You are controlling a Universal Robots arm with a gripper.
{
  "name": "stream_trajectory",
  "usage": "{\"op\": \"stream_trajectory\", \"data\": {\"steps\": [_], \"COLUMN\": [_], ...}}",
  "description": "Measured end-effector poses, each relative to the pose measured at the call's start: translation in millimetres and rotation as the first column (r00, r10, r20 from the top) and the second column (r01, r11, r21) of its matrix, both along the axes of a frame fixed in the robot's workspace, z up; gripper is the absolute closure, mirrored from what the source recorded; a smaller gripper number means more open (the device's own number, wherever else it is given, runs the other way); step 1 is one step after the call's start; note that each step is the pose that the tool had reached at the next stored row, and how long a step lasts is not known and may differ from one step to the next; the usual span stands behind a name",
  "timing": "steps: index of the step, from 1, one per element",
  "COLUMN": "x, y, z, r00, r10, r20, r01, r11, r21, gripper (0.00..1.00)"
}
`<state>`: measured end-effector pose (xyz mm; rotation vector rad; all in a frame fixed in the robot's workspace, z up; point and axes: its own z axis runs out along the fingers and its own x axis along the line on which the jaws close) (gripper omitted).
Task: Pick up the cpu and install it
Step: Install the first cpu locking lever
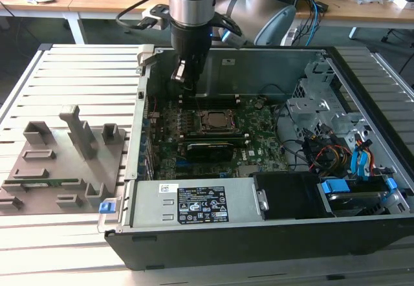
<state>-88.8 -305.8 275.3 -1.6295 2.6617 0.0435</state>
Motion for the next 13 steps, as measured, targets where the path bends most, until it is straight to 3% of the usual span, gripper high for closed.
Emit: {"op": "stream_trajectory", "data": {"steps": [8, 11, 13], "x": [0.0, 0.0, 0.0], "y": [0.0, 0.0, 0.0], "z": [-0.1, -0.2, -0.4], "r00": [0.9968, 0.9915, 0.9847], "r10": [-0.08, -0.13, -0.174], "r20": [0.0001, 0.0001, 0.0002], "r01": [0.08, 0.13, 0.174], "r11": [0.9968, 0.9915, 0.9847], "r21": [-0.0047, -0.005, -0.005], "gripper": [0.89, 0.89, 0.89]}}
